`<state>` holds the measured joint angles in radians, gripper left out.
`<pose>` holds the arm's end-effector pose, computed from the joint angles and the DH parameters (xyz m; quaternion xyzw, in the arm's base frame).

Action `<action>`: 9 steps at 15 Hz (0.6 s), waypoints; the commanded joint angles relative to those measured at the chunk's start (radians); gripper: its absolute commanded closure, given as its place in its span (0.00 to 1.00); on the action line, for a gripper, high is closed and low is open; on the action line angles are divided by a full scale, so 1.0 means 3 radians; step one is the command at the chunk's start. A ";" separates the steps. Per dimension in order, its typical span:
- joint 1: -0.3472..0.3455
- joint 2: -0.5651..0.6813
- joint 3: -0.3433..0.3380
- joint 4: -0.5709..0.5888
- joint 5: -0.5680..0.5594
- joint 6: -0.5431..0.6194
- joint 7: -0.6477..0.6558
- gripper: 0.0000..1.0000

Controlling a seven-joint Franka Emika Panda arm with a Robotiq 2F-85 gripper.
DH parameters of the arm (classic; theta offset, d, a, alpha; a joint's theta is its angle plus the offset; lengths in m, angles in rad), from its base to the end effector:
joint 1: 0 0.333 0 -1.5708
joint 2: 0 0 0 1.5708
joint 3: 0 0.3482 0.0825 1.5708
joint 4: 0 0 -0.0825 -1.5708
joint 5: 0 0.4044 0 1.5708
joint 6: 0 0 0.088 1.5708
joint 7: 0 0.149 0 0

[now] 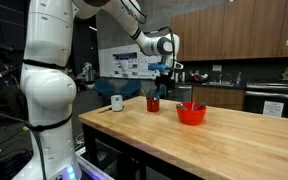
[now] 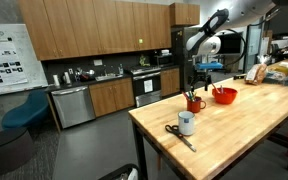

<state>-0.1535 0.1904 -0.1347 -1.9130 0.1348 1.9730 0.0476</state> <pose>0.5851 -0.1566 0.3673 -0.9774 0.1960 0.0577 0.0547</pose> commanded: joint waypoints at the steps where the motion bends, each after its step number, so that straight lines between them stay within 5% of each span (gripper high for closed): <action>1: -0.0003 -0.0003 -0.0001 0.0004 0.0000 -0.0007 -0.0003 0.00; 9: -0.0001 -0.0031 0.0005 -0.0022 0.0013 -0.0019 -0.0021 0.00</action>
<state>-0.1537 0.1913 -0.1343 -1.9175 0.1365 1.9751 0.0468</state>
